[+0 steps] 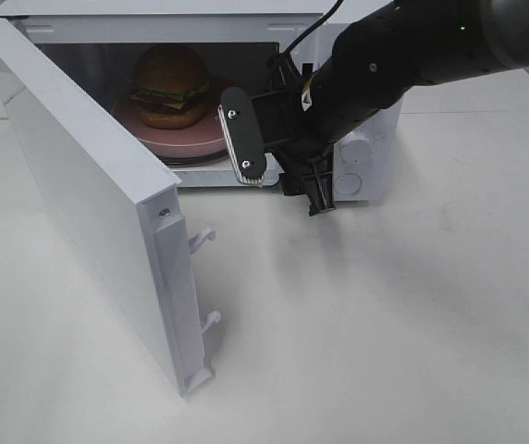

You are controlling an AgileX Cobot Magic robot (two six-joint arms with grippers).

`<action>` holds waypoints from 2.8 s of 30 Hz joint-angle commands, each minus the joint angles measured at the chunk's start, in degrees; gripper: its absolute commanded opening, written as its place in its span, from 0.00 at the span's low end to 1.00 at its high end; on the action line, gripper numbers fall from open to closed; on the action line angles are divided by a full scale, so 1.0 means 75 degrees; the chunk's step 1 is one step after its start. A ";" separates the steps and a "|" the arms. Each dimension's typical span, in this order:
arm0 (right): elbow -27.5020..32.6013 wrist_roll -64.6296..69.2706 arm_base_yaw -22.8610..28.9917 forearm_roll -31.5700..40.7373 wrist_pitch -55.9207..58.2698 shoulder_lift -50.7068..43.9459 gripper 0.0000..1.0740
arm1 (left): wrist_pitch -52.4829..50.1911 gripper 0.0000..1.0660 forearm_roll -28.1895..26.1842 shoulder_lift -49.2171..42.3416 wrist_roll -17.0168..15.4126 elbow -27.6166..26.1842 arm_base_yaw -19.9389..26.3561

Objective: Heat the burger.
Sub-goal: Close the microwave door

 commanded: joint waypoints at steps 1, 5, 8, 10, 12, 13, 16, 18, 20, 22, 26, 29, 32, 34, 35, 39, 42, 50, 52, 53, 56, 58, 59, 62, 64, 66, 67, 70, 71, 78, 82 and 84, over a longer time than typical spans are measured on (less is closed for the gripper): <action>0.0466 0.0130 -0.0053 0.0000 -0.0290 -0.0481 0.67 | -0.0053 0.94 -0.0038 -0.0130 -0.0008 -0.0008 -0.0015; 0.0909 0.0138 -0.0053 0.0000 -0.0344 -0.0894 0.67 | -0.0053 0.94 -0.0038 -0.0130 -0.0008 -0.0008 -0.0015; 0.1230 0.0382 -0.0053 0.0008 -0.0565 -0.1199 0.67 | -0.0053 0.94 -0.0038 -0.0130 -0.0008 -0.0008 -0.0015; 0.1421 0.0611 -0.0053 0.0069 -0.0642 -0.1390 0.67 | -0.0053 0.94 -0.0038 -0.0130 -0.0008 -0.0008 -0.0015; 0.1749 0.0756 -0.0053 0.0183 -0.0657 -0.1711 0.67 | -0.0053 0.94 -0.0038 -0.0130 -0.0008 -0.0008 -0.0015; 0.1749 0.0756 -0.0053 0.0183 -0.0657 -0.1711 0.67 | -0.0053 0.94 -0.0038 -0.0130 -0.0008 -0.0008 -0.0015; 0.2170 0.0810 -0.0053 0.0191 -0.0649 -0.2131 0.67 | -0.0053 0.94 -0.0038 -0.0130 -0.0008 -0.0008 -0.0015; 0.2345 0.0947 -0.0053 0.0199 -0.0649 -0.2353 0.67 | -0.0053 0.94 -0.0038 -0.0130 -0.0008 -0.0008 -0.0015; 0.2437 0.1024 -0.0053 0.0199 -0.0649 -0.2445 0.67 | -0.0053 0.94 -0.0038 -0.0130 -0.0008 -0.0008 -0.0015; 0.2628 0.1291 -0.0053 0.0206 -0.0649 -0.2681 0.67 | -0.0053 0.94 -0.0038 -0.0130 -0.0008 -0.0008 -0.0015; 0.3071 0.2086 -0.0053 0.0206 -0.0649 -0.3270 0.67 | -0.0053 0.94 -0.0038 -0.0130 -0.0008 -0.0008 -0.0015; 0.3338 0.2490 -0.0053 0.0206 -0.0596 -0.3644 0.67 | -0.0053 0.94 -0.0038 -0.0130 -0.0008 -0.0008 -0.0015; 0.3499 0.2758 -0.0053 0.0206 -0.0519 -0.3911 0.67 | -0.0053 0.94 -0.0038 -0.0130 -0.0008 -0.0008 -0.0015; 0.3613 0.3247 -0.0053 0.0206 -0.0183 -0.4263 0.67 | -0.0053 0.94 -0.0038 -0.0130 -0.0008 -0.0008 -0.0015; 0.3613 0.3247 -0.0053 0.0206 -0.0183 -0.4263 0.67 | -0.0053 0.94 -0.0038 -0.0130 -0.0008 -0.0008 -0.0015; 0.3667 0.4500 -0.0053 0.0199 0.0611 -0.4866 0.67 | -0.0053 0.94 -0.0038 -0.0130 -0.0008 -0.0008 -0.0015; 0.3667 0.5424 -0.0053 0.0199 0.1306 -0.5294 0.67 | -0.0053 0.94 -0.0038 -0.0130 -0.0008 -0.0008 -0.0015; 0.3667 0.6753 -0.0053 0.0199 0.2338 -0.6058 0.67 | -0.0053 0.94 -0.0038 -0.0130 -0.0008 -0.0008 -0.0015; 0.3667 0.7112 -0.0053 0.0206 0.2651 -0.6249 0.67 | -0.0053 0.94 -0.0038 -0.0130 -0.0008 -0.0008 -0.0015; 0.3667 0.7532 -0.0053 0.0206 0.2956 -0.6455 0.67 | -0.0053 0.94 -0.0038 -0.0130 -0.0008 -0.0008 -0.0015; 0.3667 0.7739 -0.0053 0.0206 0.3140 -0.6555 0.67 | -0.0053 0.94 -0.0038 -0.0130 -0.0008 -0.0008 -0.0015; 0.3667 0.8464 -0.0053 0.0199 0.3911 -0.6845 0.67 | -0.0053 0.94 -0.0038 -0.0130 -0.0008 -0.0008 -0.0015; 0.3667 0.8464 -0.0053 0.0199 0.3911 -0.6845 0.67 | -0.0053 0.94 -0.0038 -0.0130 -0.0008 -0.0008 -0.0015; 0.3667 0.8778 -0.0053 0.0199 0.4545 -0.7036 0.67 | -0.0053 0.94 -0.0038 -0.0130 -0.0008 -0.0008 -0.0015; 0.3667 0.8862 -0.0053 0.0199 0.4721 -0.7089 0.67 | -0.0053 0.94 -0.0038 -0.0130 -0.0008 -0.0008 -0.0015; 0.3667 0.8938 -0.0053 0.0206 0.5401 -0.7334 0.67 | -0.0053 0.94 -0.0038 -0.0130 -0.0008 -0.0008 -0.0015; 0.3667 0.8938 -0.0053 0.0206 0.5401 -0.7334 0.67 | -0.0053 0.94 -0.0038 -0.0130 -0.0008 -0.0008 -0.0015; 0.3667 0.8992 -0.0053 0.0206 0.5737 -0.7571 0.67 | -0.0053 0.94 -0.0038 -0.0130 -0.0008 -0.0008 -0.0015; 0.3667 0.9030 -0.0053 0.0206 0.5852 -0.7662 0.67 | -0.0053 0.94 -0.0038 -0.0130 -0.0008 -0.0008 -0.0015; 0.3667 0.9183 -0.0053 0.0168 0.6654 -0.8419 0.67 | -0.0053 0.94 -0.0038 -0.0130 -0.0008 -0.0008 -0.0015; 0.3667 0.9251 -0.0053 0.0099 0.6998 -0.9030 0.67 | -0.0053 0.94 -0.0038 -0.0130 -0.0008 -0.0008 -0.0015; 0.3667 0.9259 -0.0053 0.0115 0.7158 -0.9297 0.67 | -0.0053 0.94 -0.0038 -0.0130 -0.0008 -0.0008 -0.0015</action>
